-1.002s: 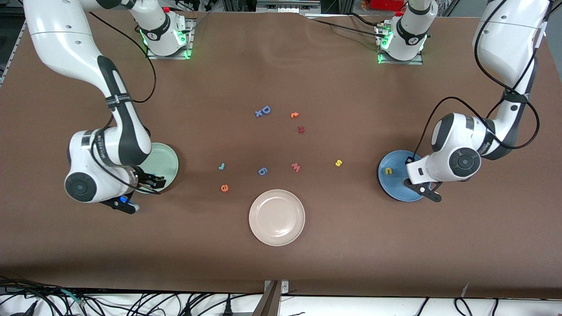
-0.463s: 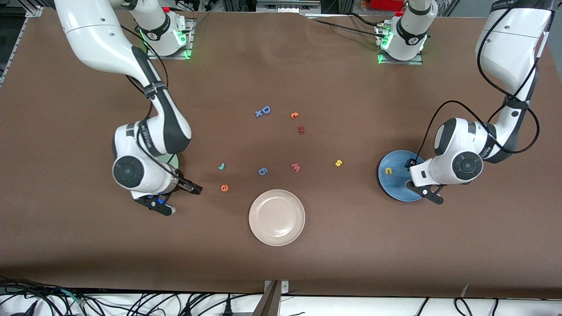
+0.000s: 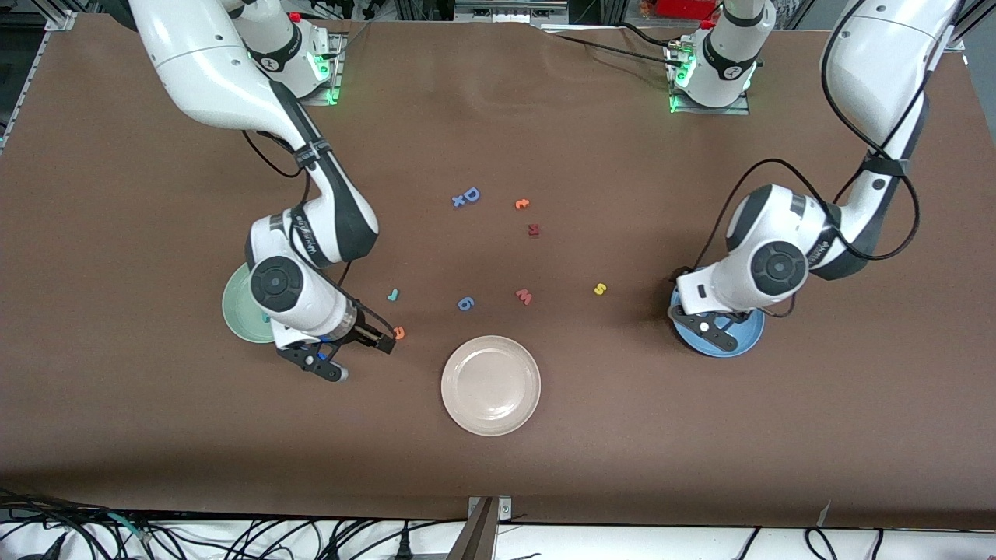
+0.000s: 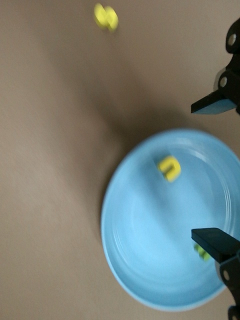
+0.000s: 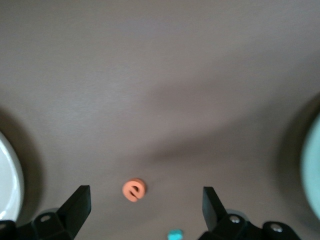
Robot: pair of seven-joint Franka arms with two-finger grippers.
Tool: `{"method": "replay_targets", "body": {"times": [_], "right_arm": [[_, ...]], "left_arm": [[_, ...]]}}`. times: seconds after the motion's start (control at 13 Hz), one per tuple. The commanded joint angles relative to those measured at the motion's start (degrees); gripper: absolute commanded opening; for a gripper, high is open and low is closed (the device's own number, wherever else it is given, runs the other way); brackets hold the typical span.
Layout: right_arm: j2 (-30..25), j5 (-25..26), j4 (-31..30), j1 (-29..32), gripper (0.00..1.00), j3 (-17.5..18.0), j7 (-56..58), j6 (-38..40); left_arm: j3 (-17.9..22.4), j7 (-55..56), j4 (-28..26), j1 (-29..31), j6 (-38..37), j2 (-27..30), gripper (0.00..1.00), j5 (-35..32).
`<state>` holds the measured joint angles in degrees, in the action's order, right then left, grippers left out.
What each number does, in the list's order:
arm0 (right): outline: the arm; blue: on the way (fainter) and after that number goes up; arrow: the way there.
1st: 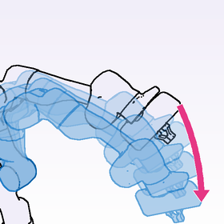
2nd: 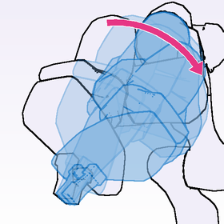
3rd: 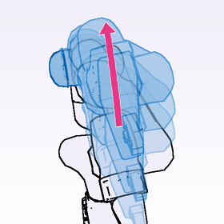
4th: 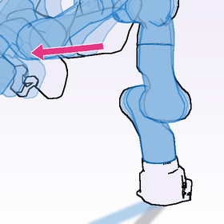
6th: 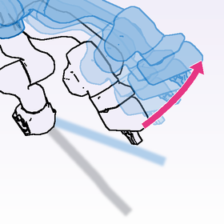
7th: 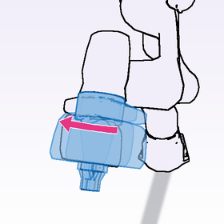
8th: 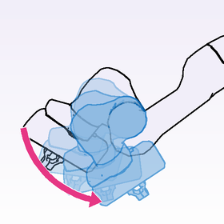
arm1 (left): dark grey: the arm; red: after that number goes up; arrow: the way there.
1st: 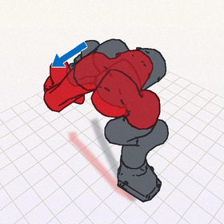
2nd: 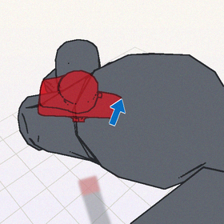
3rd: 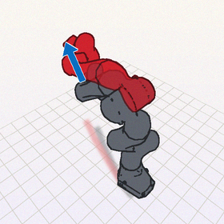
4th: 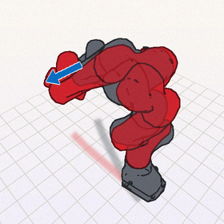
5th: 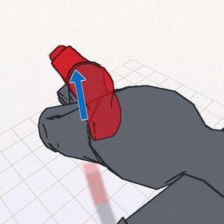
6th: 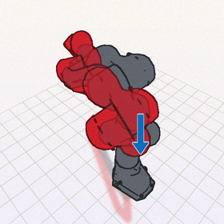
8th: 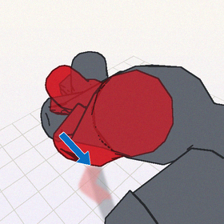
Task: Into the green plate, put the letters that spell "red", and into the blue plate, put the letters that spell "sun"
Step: 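Grasp the yellow s with the left gripper while the right gripper grasps the e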
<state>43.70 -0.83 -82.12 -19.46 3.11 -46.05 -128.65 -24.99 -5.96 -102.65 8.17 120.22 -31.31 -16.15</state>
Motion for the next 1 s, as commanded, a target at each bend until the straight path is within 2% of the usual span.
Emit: {"method": "replay_targets", "body": {"times": [0.0,0.23,0.54,0.77,0.93], "right_arm": [[0.9,-0.5,-2.4,-0.6,0.99,-0.2,-1.2,-5.5],[2.2,-0.8,-2.5,-1.3,0.99,-0.2,-1.2,-6.5],[3.9,-0.8,-2.3,-2.1,0.98,-0.2,-2.4,-7.1],[4.6,-0.8,-2.2,-2.1,0.91,-0.2,-2.4,-7.1],[4.9,-0.8,-2.2,-2.1,0.75,-0.2,-2.3,-7.1]], "left_arm": [[-1.6,12.0,-0.5,-3.0,-0.7,0.4,1.0,-0.9],[-1.6,28.6,-0.1,-10.2,0.1,-1.1,1.0,-1.6],[-1.5,33.7,-0.2,-11.9,6.8,-5.6,1.0,-1.6],[-1.2,35.7,-0.2,-12.5,11.6,-8.1,1.0,-1.8],[-0.8,35.9,-0.5,-12.7,12.0,-8.4,0.99,-4.4]]}}
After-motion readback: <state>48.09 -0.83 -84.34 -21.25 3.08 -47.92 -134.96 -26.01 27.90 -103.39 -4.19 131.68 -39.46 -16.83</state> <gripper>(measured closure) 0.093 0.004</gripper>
